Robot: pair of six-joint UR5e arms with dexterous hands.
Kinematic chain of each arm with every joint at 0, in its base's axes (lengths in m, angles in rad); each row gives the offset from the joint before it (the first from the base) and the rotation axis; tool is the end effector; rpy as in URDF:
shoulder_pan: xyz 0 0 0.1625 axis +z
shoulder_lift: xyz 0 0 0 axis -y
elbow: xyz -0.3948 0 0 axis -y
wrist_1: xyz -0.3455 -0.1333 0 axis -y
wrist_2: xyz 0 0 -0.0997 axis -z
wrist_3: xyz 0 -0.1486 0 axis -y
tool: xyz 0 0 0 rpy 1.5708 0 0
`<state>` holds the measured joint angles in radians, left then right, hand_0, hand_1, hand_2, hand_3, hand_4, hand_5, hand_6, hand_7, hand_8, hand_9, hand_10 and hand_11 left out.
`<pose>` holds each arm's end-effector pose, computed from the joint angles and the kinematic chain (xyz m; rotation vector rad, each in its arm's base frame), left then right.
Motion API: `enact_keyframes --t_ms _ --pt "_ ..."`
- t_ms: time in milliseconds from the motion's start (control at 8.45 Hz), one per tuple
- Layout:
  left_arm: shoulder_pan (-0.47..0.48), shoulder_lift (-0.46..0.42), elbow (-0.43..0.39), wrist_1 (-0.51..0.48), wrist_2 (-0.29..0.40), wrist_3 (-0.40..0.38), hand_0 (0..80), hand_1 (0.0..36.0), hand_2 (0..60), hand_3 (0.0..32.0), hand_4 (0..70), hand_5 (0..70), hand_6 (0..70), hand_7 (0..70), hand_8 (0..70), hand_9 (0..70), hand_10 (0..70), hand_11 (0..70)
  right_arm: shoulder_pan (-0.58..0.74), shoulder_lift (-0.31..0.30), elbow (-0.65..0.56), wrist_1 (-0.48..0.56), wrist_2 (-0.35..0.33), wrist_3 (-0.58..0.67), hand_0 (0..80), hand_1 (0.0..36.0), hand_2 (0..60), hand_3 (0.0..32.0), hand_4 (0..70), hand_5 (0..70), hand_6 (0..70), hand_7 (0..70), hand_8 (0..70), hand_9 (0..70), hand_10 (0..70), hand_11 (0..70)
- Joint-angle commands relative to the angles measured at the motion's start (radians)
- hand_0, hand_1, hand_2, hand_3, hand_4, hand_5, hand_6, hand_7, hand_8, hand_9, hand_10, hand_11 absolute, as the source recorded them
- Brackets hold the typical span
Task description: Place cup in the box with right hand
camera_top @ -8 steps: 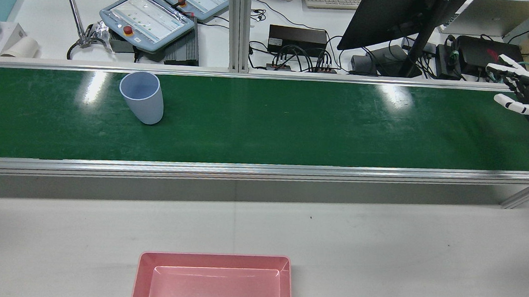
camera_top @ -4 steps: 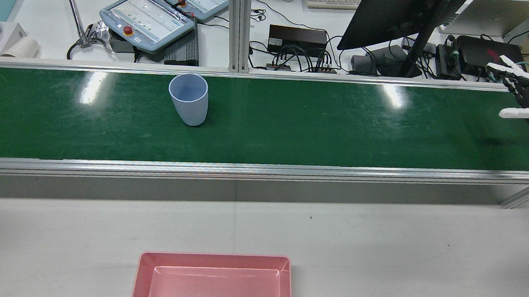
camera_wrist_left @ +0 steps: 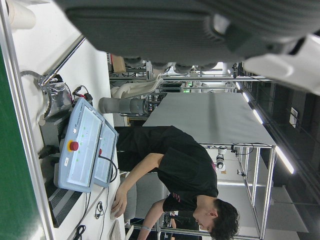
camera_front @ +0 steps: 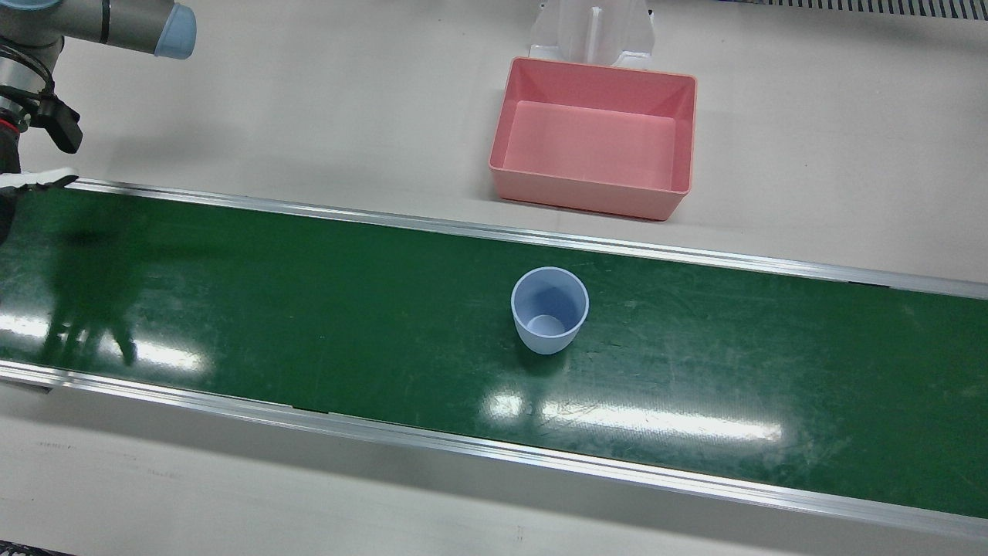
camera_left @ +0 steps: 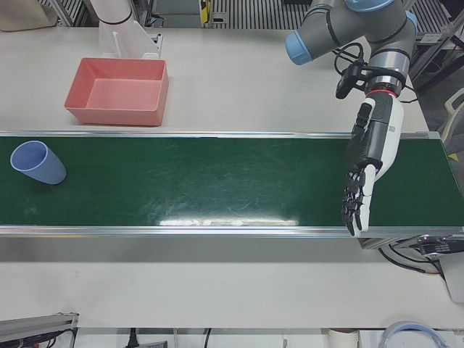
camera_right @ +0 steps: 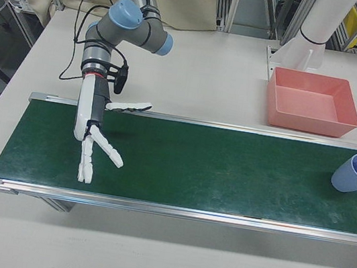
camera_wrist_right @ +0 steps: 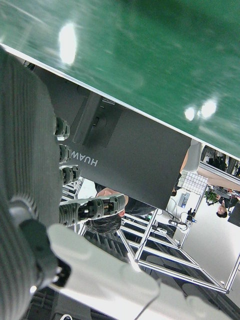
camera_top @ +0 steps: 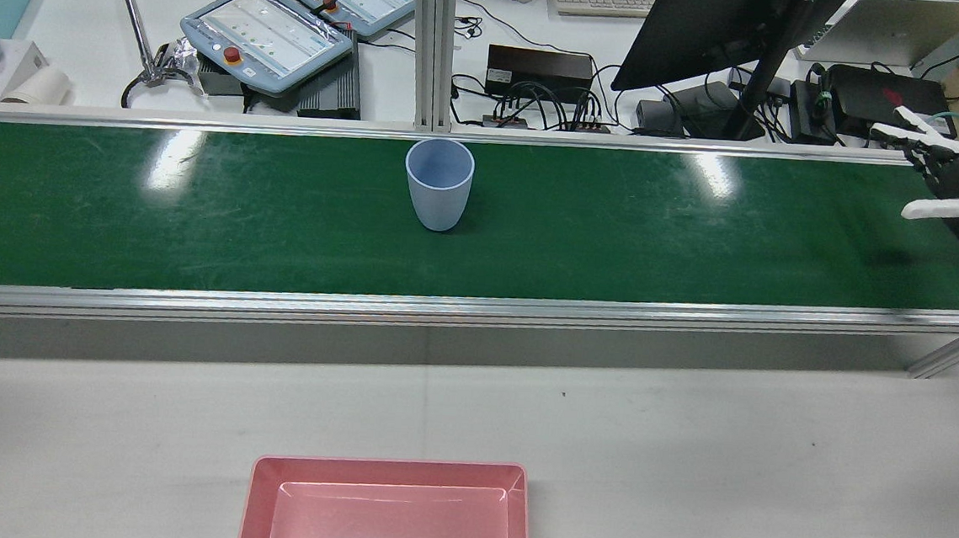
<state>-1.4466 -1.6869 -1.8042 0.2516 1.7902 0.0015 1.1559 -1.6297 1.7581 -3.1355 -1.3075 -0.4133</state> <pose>-0.0352 -0.5329 0.5214 -0.3458 2.1311 -1.9290 -0.0341 -0.5040 0.5919 0.2435 -2.1189 1.8078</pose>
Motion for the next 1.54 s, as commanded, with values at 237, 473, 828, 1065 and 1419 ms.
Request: enact_keyframes --t_ms 237,473,828,1065,1419 --pt "0.000 0.000 0.000 0.000 0.000 0.000 0.0 0.0 0.0 0.0 0.0 0.0 0.0 0.0 0.0 0.0 0.0 0.0 -0.042 0.025 0.000 -0.001 0.004 -0.042 44.8 9.5 9.5 0.0 6.7 3.4 2.7 8.5 0.0 2.6 1.2 3.1" --pt "0.000 0.000 -0.001 0.000 0.000 0.000 0.0 0.0 0.0 0.0 0.0 0.0 0.0 0.0 0.0 0.0 0.0 0.0 -0.068 0.033 0.001 -0.002 0.005 -0.065 45.6 8.9 6.4 0.0 8.2 3.4 2.9 9.4 0.1 3.0 1.0 2.8" --pt "0.000 0.000 -0.001 0.000 0.001 0.000 0.0 0.0 0.0 0.0 0.0 0.0 0.0 0.0 0.0 0.0 0.0 0.0 -0.068 0.033 0.000 -0.002 0.005 -0.062 46.0 7.8 3.4 0.0 10.6 3.3 3.1 9.9 0.2 3.4 1.0 2.8" --pt "0.000 0.000 -0.001 0.000 0.000 0.000 0.0 0.0 0.0 0.0 0.0 0.0 0.0 0.0 0.0 0.0 0.0 0.0 -0.077 0.034 0.001 -0.002 0.005 -0.062 45.8 7.9 3.4 0.0 10.8 3.3 3.2 10.6 0.2 3.5 1.0 2.8" --pt "0.000 0.000 -0.001 0.000 0.001 0.000 0.0 0.0 0.0 0.0 0.0 0.0 0.0 0.0 0.0 0.0 0.0 0.0 -0.099 0.045 0.004 -0.002 0.007 -0.062 45.8 8.0 3.5 0.0 11.3 3.3 3.3 10.8 0.4 3.8 1.0 2.8"
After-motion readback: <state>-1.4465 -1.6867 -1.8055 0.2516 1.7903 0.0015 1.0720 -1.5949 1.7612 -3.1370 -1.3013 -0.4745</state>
